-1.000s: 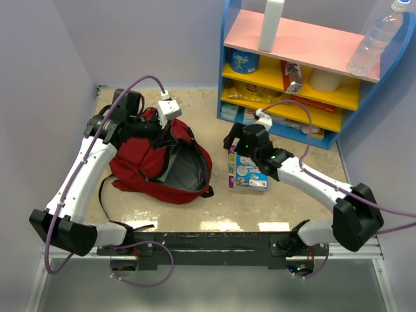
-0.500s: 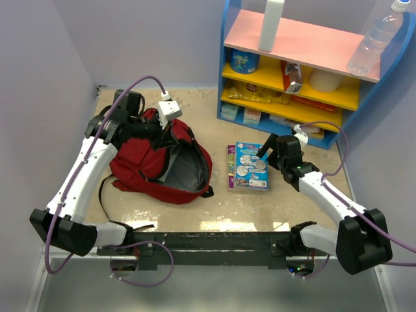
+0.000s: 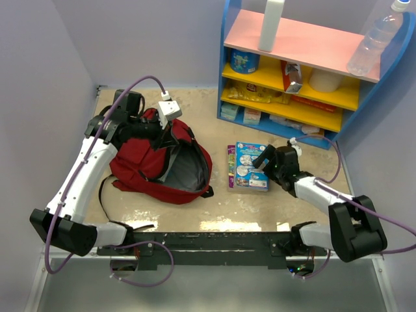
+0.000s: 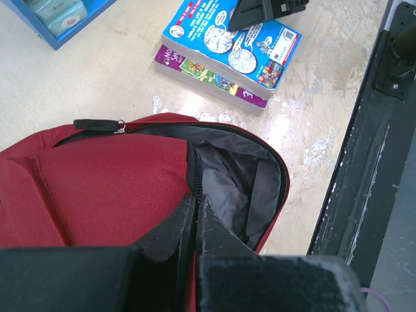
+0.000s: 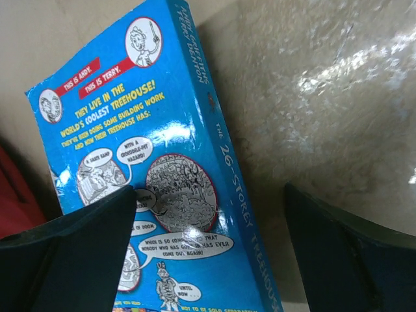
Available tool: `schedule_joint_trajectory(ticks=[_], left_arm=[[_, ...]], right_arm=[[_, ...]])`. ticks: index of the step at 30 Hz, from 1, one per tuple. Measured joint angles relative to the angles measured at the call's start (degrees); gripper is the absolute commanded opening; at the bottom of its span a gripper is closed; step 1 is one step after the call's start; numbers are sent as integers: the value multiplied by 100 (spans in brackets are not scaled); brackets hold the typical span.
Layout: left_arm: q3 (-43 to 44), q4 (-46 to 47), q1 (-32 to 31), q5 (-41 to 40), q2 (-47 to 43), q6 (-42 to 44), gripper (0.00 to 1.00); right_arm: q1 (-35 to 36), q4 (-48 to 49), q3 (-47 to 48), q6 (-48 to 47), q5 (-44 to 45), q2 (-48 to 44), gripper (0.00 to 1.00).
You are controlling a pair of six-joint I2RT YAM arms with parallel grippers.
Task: Pack the student bag
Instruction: Pick up the book from the center of the board.
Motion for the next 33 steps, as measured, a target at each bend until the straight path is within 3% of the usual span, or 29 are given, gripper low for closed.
schedule_joint_trajectory(ticks=[4,7,8,10,11,18,21,22,24,33], left_arm=[[0,-2,0,0,0,0,0],[0,-2,0,0,0,2,0],[0,-2,0,0,0,2,0],[0,-4,0,-2,0,0,0],[0,-4,0,-2,0,0,0],[0,-4,0,2,0,0,0],[0,-2,0,2,0,-2,0],[0,-4,0,2,0,-2,0],[0,-2,0,2,0,-2,0],[0,4,0,-4,0,-2,0]], right_arm=[[-7,702,-293,291,-258,162,84],[-7,1021,-470,472,-330,149,61],[-7,1093,-568,562,-350,83,43],[-7,1174,-761,756,-343,-184,25],[-22,1191,-820,793,-352,-367,21],[-20,544,-892,953,68,-1690,16],[-26,87,-892,927,240,-2181,9],[-26,4,-892,916,247,-2317,2],[-26,-92,-876,894,201,-2465,0],[-37,118,-551,787,-1318,-2435,0]])
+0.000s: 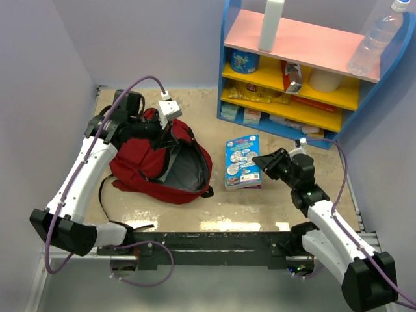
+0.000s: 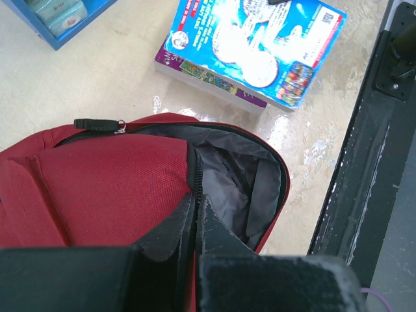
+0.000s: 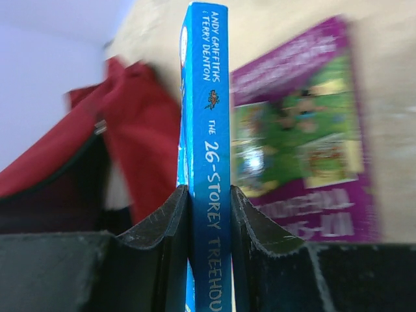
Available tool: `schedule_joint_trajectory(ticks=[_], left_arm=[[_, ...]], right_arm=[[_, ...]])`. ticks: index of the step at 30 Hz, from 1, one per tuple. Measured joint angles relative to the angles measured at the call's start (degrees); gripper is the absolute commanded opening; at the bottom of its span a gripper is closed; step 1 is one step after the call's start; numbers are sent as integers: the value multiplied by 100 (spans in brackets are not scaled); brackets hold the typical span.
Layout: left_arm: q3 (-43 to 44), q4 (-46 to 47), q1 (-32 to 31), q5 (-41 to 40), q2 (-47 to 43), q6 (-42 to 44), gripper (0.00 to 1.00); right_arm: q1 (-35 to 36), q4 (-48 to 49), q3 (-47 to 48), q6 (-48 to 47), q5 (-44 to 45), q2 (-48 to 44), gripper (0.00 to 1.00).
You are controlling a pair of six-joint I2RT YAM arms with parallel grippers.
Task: Pack the student bag
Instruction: Pick up the book from the center of the board, then place the book in the student bag.
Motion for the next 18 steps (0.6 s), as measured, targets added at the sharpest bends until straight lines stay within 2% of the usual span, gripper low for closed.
schedule_joint_trajectory(ticks=[5,11,18], left_arm=[[0,4,0,-2,2,0,0],[0,37,0,-9,2,-9,0],[0,55,0,-22,2,-74,0]], right_arm=[[4,789,0,319,-1132,-251,0],[63,2590,-9,1246,-2343,111,0],[765,2793,144,1283,-2898,1049,0]])
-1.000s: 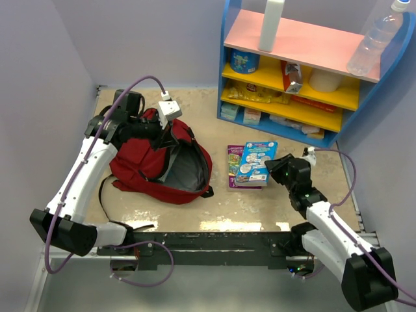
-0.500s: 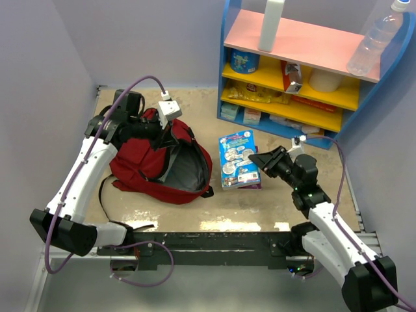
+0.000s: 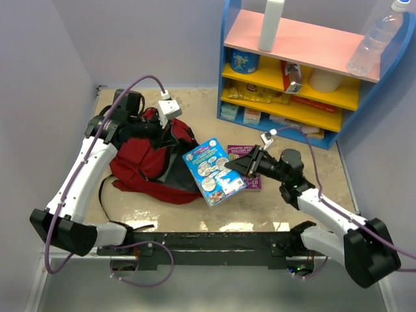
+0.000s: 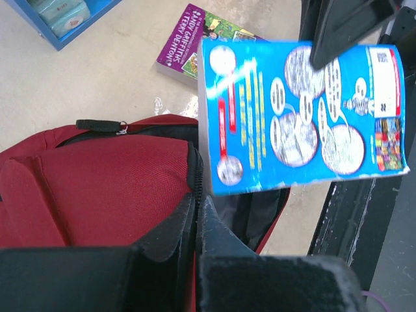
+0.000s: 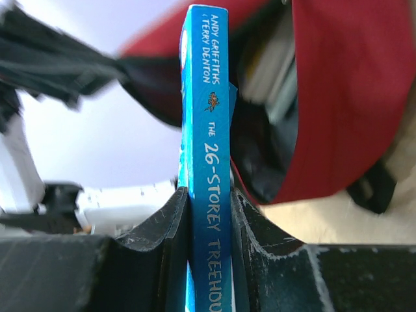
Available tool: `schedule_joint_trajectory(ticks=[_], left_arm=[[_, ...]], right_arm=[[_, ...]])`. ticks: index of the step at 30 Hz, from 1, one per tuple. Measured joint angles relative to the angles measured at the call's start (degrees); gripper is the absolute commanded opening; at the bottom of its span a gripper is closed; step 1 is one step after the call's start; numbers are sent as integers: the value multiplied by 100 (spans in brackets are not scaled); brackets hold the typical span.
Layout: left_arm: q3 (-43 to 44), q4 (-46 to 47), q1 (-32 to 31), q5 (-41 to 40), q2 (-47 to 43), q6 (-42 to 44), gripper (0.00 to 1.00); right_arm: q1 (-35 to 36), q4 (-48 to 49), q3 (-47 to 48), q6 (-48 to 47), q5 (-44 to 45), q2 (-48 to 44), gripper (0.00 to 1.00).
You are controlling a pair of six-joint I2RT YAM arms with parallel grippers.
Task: Pack the student bag
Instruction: Place the book in the student bag.
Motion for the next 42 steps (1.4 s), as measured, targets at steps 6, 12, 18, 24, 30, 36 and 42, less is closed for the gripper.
schedule_joint_trajectory(ticks=[6,12,18,24,30,36,42], left_arm=[[2,13,0,-4,0,-26,0],[20,15,0,-22,0,-26,0],[50,-2,0,-50,0,-24,0],[52,-13,0,-63,0,-22,0],[52,-13,0,-111,0,-20,0],[52,-28,0,-120,2,-20,0],[140,-76,2,-249,0,13,0]], right_arm=[[538,-144,345,-214,-315,852,0],[872,-2,898,-404,-389,1709,0],[1102,459,1510,-339,-387,2898,0],[1130,1283,2048,87,-404,3602,0],[1176,2667,2186,905,-404,4293,0],[1547,2852,2376,1075,166,4649,0],[1869,2503,2765,988,903,4730,0]])
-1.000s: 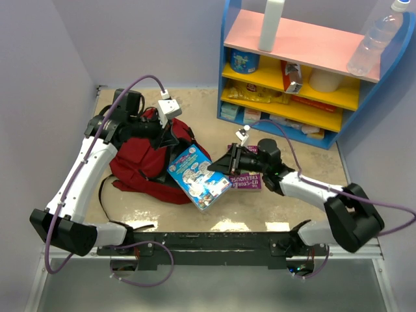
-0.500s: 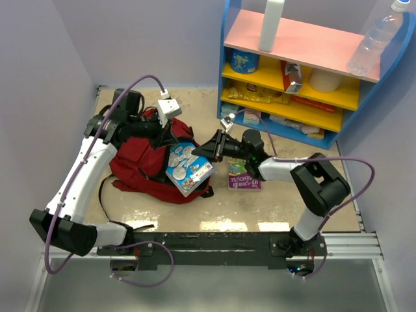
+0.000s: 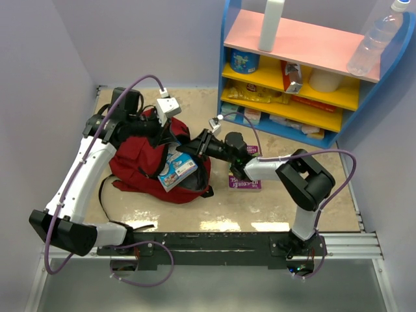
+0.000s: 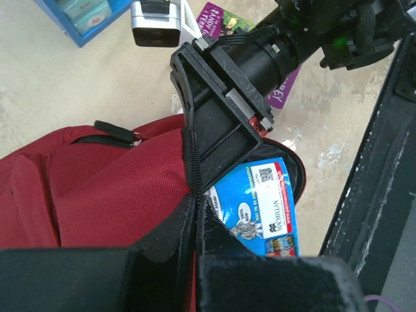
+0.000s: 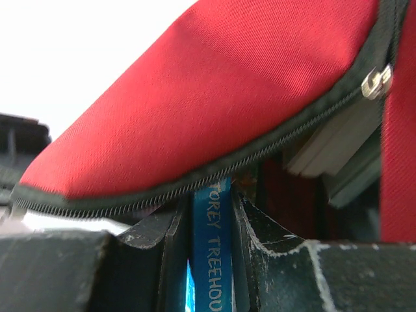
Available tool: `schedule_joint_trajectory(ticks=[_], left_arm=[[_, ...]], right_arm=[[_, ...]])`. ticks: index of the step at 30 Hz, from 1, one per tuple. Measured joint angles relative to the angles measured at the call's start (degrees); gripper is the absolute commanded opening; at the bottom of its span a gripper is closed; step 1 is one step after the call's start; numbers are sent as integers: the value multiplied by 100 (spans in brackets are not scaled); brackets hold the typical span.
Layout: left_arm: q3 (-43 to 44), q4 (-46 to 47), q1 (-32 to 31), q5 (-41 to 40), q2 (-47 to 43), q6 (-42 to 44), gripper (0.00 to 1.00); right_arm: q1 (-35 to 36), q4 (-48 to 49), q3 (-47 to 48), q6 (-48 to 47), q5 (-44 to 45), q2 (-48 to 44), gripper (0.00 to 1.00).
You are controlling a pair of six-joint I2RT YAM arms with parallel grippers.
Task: Pack the student bag
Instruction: Place the book in the student bag.
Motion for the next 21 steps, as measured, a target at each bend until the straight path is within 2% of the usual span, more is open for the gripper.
schedule_joint_trajectory(ticks=[5,11,21], left_arm=[[70,17,4,-50,0,13,0],[87,-37,2,-26,0,11,0],[94,-120,2,-22,0,13,0]], right_arm=[[92,-584,199,-173,776,0,0],[306,-1421,332,-192,2127,0,0],[1403,-3390,1368,-332,4666,0,0]])
